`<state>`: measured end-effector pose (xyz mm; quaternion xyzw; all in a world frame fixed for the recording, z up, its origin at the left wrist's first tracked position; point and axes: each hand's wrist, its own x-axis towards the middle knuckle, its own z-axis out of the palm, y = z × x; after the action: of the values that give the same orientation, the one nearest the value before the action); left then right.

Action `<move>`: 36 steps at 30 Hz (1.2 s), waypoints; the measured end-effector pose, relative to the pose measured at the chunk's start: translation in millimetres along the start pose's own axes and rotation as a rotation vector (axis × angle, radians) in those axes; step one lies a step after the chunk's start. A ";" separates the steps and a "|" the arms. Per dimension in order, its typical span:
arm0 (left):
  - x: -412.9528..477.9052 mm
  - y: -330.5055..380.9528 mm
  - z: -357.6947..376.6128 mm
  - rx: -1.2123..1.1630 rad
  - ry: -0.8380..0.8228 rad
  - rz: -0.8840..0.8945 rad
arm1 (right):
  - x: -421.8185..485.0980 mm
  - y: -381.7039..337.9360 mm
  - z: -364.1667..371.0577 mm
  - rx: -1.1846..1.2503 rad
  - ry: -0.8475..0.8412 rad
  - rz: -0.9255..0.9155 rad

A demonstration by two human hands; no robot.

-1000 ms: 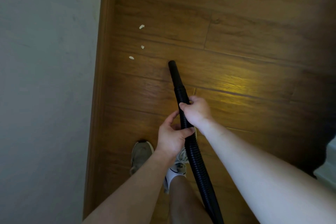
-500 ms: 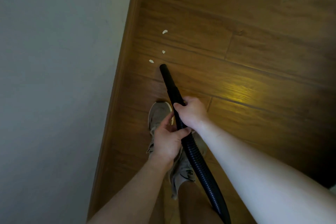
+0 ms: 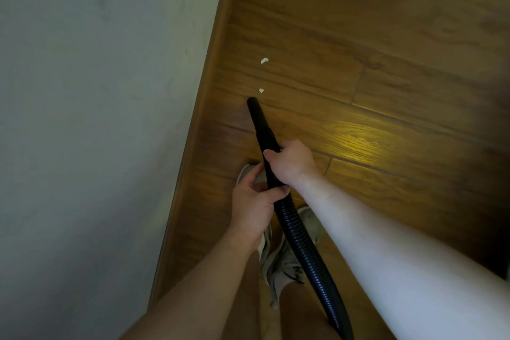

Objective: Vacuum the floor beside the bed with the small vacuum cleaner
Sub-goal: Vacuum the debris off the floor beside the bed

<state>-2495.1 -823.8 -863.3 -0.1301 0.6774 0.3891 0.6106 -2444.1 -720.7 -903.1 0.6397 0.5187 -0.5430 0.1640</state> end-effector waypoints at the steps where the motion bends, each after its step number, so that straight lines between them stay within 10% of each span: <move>1: -1.1 2.6 1.8 0.004 -0.008 -0.002 | -0.2 -0.7 -2.4 -0.004 0.008 0.003; 36: 43.6 118.4 82.6 -0.053 -0.064 0.016 | 72.8 -83.7 -102.6 -0.096 0.052 0.011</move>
<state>-2522.0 -675.5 -856.1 -0.1283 0.6482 0.4156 0.6250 -2470.1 -571.8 -900.0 0.6479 0.5445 -0.4999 0.1840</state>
